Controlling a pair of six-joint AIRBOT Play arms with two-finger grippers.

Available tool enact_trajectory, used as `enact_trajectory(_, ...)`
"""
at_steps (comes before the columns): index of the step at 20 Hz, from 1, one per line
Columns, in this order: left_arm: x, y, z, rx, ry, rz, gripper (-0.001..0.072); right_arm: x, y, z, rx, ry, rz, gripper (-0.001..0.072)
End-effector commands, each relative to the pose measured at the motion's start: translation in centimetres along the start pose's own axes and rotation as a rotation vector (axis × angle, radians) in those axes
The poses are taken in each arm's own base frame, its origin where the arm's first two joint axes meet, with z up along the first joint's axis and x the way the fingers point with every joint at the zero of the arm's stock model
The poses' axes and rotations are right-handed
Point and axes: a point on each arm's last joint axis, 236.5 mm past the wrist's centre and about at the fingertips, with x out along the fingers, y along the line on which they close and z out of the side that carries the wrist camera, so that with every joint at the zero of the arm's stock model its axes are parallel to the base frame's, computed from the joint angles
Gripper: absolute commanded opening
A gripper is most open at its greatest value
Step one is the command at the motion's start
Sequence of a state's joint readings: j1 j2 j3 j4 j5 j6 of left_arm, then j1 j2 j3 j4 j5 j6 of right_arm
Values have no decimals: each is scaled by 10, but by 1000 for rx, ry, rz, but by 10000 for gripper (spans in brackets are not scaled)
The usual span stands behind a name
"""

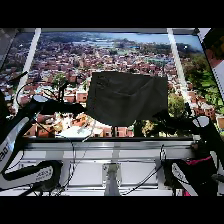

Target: Fold the clothes and pants, and hang the long-sleeved shirts on hangers.

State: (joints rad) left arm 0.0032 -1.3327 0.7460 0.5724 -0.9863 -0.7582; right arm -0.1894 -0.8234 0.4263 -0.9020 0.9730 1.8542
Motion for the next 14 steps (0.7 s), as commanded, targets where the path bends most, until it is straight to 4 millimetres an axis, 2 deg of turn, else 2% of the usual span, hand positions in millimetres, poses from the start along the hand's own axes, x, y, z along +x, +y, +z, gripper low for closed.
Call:
enact_trajectory(1,-19,-22,12,67,-52,-12,8,10,5,29,124,-88,37,551)
enact_trajectory(5,-32,-34,20,106,-91,-8,8,35,-13,27,222,-24,-15,551)
enact_trajectory(8,-33,-35,21,110,-96,-7,8,47,-18,39,283,-46,-14,551)
enact_trajectory(14,-34,-36,21,112,-98,-7,8,55,-19,60,345,-115,10,547)
